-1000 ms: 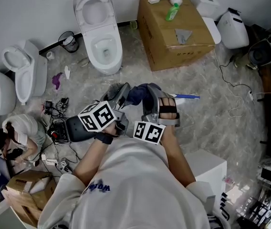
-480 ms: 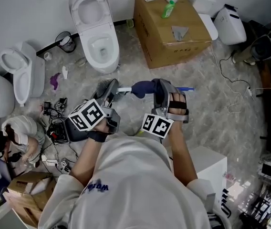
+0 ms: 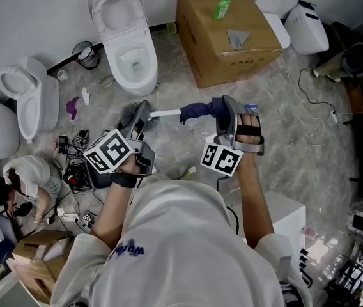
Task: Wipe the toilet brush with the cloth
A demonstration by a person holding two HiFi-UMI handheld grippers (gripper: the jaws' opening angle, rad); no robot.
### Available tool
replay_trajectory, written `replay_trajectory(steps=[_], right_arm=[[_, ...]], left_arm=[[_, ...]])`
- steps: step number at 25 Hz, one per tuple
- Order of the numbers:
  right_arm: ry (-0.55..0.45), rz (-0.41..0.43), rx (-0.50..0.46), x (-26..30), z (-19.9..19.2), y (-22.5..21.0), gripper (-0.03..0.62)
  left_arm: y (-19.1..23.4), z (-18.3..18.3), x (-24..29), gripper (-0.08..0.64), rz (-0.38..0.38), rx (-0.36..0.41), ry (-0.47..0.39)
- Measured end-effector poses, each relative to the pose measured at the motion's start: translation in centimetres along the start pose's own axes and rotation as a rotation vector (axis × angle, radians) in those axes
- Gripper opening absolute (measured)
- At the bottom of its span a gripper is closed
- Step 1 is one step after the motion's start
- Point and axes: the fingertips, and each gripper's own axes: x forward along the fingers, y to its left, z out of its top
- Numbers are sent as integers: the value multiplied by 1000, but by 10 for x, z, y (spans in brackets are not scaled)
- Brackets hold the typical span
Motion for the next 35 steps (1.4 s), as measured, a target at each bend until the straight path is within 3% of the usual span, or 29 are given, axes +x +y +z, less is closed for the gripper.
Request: replay_trajectory(steps=[30, 33, 35], right_arm=[[73, -10, 40, 8, -40, -10, 137], [64, 13, 75, 10, -42, -9, 143], [68, 59, 137, 12, -46, -4, 182]], left_arm=[[4, 17, -3, 196, -9, 24, -20], [8, 17, -2, 196, -3, 7, -23], [11, 19, -2, 196, 9, -4, -33]])
